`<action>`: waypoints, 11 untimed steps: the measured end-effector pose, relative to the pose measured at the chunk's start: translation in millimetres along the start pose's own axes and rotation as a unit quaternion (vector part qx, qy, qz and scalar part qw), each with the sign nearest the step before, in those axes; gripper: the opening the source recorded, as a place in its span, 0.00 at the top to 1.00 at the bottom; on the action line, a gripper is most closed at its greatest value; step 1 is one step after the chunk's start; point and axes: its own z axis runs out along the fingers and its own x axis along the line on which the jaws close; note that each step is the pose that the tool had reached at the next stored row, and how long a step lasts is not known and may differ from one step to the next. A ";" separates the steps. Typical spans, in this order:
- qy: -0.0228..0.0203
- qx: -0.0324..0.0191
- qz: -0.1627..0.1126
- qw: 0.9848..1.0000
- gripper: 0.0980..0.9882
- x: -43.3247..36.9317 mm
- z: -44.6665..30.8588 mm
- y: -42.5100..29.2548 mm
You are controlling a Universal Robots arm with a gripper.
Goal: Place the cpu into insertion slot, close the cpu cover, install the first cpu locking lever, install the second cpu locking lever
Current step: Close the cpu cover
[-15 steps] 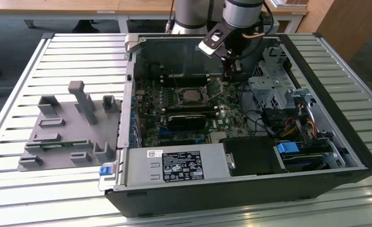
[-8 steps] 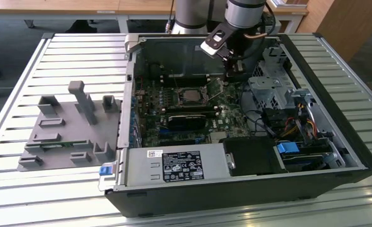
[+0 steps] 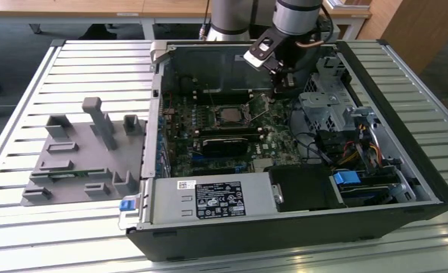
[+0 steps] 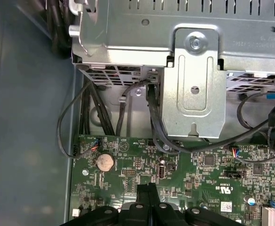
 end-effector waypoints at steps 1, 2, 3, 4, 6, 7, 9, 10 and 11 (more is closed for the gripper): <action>0.000 0.000 0.000 1.000 0.99 0.0 0.3 0.4; 0.000 0.000 0.000 1.000 0.99 0.0 0.6 0.8; 0.000 0.000 0.000 1.000 0.99 0.1 1.0 1.2; 0.000 0.000 0.000 1.000 0.99 0.1 1.4 1.5; 0.000 0.000 0.000 1.000 0.99 0.2 2.5 2.2; 0.000 0.000 0.000 1.000 0.99 0.2 3.2 2.5; 0.000 0.000 0.000 1.000 0.99 0.3 4.8 3.2; 0.000 0.001 0.000 1.000 0.99 0.4 5.6 3.4; 0.000 0.001 0.000 1.000 0.99 0.4 6.5 3.5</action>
